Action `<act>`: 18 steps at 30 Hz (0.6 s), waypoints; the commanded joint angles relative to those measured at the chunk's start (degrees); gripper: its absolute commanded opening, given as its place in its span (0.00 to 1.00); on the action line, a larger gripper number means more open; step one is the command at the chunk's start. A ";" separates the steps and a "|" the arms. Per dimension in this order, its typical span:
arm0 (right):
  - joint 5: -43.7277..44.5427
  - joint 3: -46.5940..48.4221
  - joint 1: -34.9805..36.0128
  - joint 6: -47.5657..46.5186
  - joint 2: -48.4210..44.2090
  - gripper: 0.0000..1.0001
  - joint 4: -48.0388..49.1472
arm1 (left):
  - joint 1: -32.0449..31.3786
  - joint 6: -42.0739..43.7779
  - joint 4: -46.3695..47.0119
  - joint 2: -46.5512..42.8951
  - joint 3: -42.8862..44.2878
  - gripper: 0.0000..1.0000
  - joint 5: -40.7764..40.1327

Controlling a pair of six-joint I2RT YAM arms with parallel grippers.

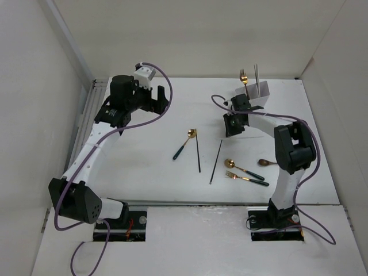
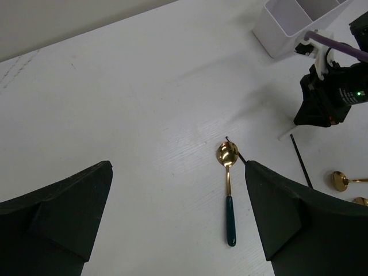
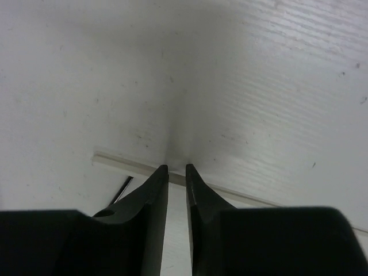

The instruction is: Sort the eating utensils into containers

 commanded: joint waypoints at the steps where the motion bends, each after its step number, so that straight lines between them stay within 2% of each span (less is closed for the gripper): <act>1: 3.56 -1.69 -1.02 6.58 -5.69 0.25 4.47 | -0.25 0.97 2.61 -2.37 -0.61 1.00 0.67; 2: 5.14 -1.70 -1.54 8.43 -6.84 0.32 6.48 | -0.25 0.97 2.61 -2.37 -1.13 1.00 0.67; 3: 6.02 -1.70 -1.55 10.37 -7.90 0.45 7.46 | -0.25 0.97 2.61 -2.37 -1.13 1.00 0.67; 7: 14.98 -1.70 -2.07 24.24 -11.77 0.56 8.17 | -0.25 1.59 2.61 -2.37 -1.66 1.00 0.67; 8: 16.56 -1.18 -2.08 31.49 -12.56 0.56 7.39 | -0.25 2.11 2.61 -2.37 -1.66 1.00 0.67; 11: 22.10 -1.79 -2.08 44.01 -13.09 0.57 2.82 | -0.25 2.12 3.22 -2.90 -2.19 1.00 0.67; 12: 23.25 -2.40 -2.08 51.44 -13.09 0.57 -0.15 | -0.25 2.64 3.22 -2.90 -2.89 1.00 0.67; 16: 26.69 -2.40 -0.41 67.31 -12.48 0.57 -7.79 | -0.25 2.64 3.84 -4.13 -3.95 1.00 -0.47; 18: 26.69 -0.75 -0.41 73.11 -10.74 0.53 -11.41 | -0.25 2.64 3.84 -4.65 -4.65 1.00 -0.48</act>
